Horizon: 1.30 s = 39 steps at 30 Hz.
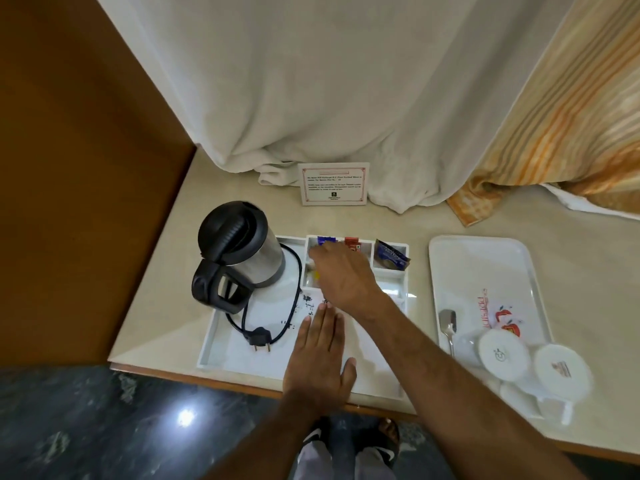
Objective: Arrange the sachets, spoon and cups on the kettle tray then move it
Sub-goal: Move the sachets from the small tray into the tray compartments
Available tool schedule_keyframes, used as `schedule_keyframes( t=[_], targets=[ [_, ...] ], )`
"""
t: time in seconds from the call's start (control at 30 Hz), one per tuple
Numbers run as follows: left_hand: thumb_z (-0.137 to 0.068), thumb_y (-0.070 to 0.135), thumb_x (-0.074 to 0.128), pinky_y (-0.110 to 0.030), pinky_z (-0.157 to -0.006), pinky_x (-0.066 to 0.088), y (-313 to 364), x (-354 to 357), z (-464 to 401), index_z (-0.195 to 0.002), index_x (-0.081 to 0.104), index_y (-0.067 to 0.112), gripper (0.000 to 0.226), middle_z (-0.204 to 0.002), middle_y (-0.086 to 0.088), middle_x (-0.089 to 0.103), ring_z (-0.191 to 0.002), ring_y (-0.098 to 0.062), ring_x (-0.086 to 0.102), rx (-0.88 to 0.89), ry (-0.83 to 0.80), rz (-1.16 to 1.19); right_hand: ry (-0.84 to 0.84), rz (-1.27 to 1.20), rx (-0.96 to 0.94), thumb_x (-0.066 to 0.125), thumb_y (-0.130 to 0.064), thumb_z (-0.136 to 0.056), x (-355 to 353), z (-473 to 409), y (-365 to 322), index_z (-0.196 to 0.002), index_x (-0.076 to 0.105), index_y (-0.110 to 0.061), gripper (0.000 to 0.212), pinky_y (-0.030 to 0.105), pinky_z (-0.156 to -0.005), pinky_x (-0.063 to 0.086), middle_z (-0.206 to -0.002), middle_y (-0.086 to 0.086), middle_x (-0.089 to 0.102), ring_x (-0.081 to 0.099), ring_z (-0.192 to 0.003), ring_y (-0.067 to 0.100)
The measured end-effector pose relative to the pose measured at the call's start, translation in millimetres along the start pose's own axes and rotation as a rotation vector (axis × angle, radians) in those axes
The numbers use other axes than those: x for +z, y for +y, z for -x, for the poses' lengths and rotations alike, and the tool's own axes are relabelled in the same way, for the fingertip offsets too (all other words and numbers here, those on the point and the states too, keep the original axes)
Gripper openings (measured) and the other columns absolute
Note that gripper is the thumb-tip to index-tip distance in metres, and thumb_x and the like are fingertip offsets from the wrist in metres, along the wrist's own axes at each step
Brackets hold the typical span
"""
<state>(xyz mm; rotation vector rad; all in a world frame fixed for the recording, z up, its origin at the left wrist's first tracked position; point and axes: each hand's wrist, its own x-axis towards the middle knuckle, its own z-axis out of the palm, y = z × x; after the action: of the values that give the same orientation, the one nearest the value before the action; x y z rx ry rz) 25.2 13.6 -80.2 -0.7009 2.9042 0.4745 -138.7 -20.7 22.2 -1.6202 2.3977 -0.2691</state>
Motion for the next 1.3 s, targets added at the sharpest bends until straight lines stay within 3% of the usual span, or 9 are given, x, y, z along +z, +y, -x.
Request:
schedule_keyframes(
  t=[0.2,0.27,0.4,0.47,0.63,0.77,1.0,1.1,1.3],
  targets=[
    [-0.09,0.042,0.043,-0.055,-0.119,0.016,-4.5,0.8,4.5,-0.153,0.014,0.001,0.081,-0.162,-0.022,0.01,-0.151,-0.034,0.005,0.08,0.071,0.01,0.438,-0.142,0.172,0.065,-0.017,-0.082,-45.9,65.0,51.0,-0.096,0.065,-0.017,0.014,0.037,-0.064,0.052,-0.093,0.004,0.066,0.061,-0.085,0.027],
    [-0.09,0.044,0.043,-0.054,-0.119,0.015,-2.1,1.6,2.8,-0.153,0.012,0.002,0.082,-0.163,-0.021,0.008,-0.151,-0.033,0.003,0.079,0.064,-0.019,0.454,-0.111,0.319,0.066,-0.017,-0.08,-65.4,91.3,98.3,-0.098,0.066,-0.02,0.019,0.037,-0.069,0.053,-0.093,0.003,0.068,0.062,-0.088,0.027],
    [-0.09,0.046,0.04,-0.05,-0.118,0.012,-1.5,0.4,1.9,-0.154,0.008,0.004,0.083,-0.163,-0.02,0.004,-0.151,-0.031,-0.001,0.055,0.037,-0.076,-0.175,0.143,0.548,0.067,-0.019,-0.076,-81.7,126.2,194.2,-0.115,0.059,-0.029,0.041,0.032,-0.081,0.045,-0.115,-0.001,0.062,0.056,-0.108,0.023],
    [-0.09,0.046,0.04,-0.049,-0.118,0.011,-2.3,0.1,2.1,-0.154,0.006,0.003,0.083,-0.163,-0.021,0.003,-0.151,-0.031,-0.002,0.05,0.032,-0.094,-0.43,0.082,0.568,0.071,-0.017,-0.074,-78.0,135.4,216.6,-0.115,0.06,-0.029,0.044,0.029,-0.08,0.044,-0.119,-0.002,0.06,0.056,-0.108,0.019],
    [-0.091,0.045,0.038,-0.044,-0.119,0.005,-1.4,0.9,2.0,-0.153,0.007,0.003,0.082,-0.162,-0.022,0.005,-0.151,-0.032,0.0,0.057,0.043,-0.113,-0.543,0.057,0.555,0.067,-0.019,-0.074,-60.2,153.2,230.4,-0.097,0.065,-0.024,0.023,0.026,-0.055,0.042,-0.096,-0.002,0.067,0.062,-0.079,0.016],
    [-0.09,0.045,0.037,-0.046,-0.119,0.009,-0.6,-2.7,2.4,-0.153,0.009,0.002,0.081,-0.162,-0.023,0.007,-0.151,-0.033,0.002,0.05,0.044,-0.109,-0.582,0.007,0.565,0.068,-0.023,-0.076,-62.3,147.2,231.7,-0.087,0.071,-0.017,0.013,0.025,-0.054,0.041,-0.089,0.001,0.07,0.063,-0.076,0.017],
    [-0.09,0.044,0.042,-0.049,-0.118,0.013,0.3,-6.9,3.3,-0.153,0.01,0.002,0.082,-0.162,-0.022,0.008,-0.151,-0.032,0.001,0.046,0.042,-0.089,0.007,-0.174,0.4,0.063,-0.022,-0.078,-94.4,132.8,167.0,-0.073,0.061,-0.026,0.006,0.025,-0.052,0.03,-0.071,-0.006,0.061,0.052,-0.068,0.015],
    [-0.09,0.046,0.039,-0.051,-0.118,0.013,1.6,-8.1,2.2,-0.153,0.009,0.003,0.082,-0.162,-0.022,0.007,-0.151,-0.032,0.0,0.036,0.028,-0.086,0.11,-0.274,0.301,0.061,-0.025,-0.08,-82.7,108.8,115.0,-0.079,0.062,-0.027,0.002,0.028,-0.058,0.036,-0.074,-0.006,0.063,0.057,-0.076,0.02],
    [-0.09,0.045,0.039,-0.055,-0.117,0.019,0.8,-6.6,2.0,-0.152,0.015,0.001,0.08,-0.162,-0.023,0.011,-0.151,-0.033,0.003,0.044,0.036,-0.058,0.14,-0.052,0.203,0.064,-0.02,-0.082,-18.5,56.5,46.5,-0.1,0.068,-0.026,0.02,0.034,-0.068,0.051,-0.094,0.003,0.07,0.062,-0.095,0.026]
  ],
)
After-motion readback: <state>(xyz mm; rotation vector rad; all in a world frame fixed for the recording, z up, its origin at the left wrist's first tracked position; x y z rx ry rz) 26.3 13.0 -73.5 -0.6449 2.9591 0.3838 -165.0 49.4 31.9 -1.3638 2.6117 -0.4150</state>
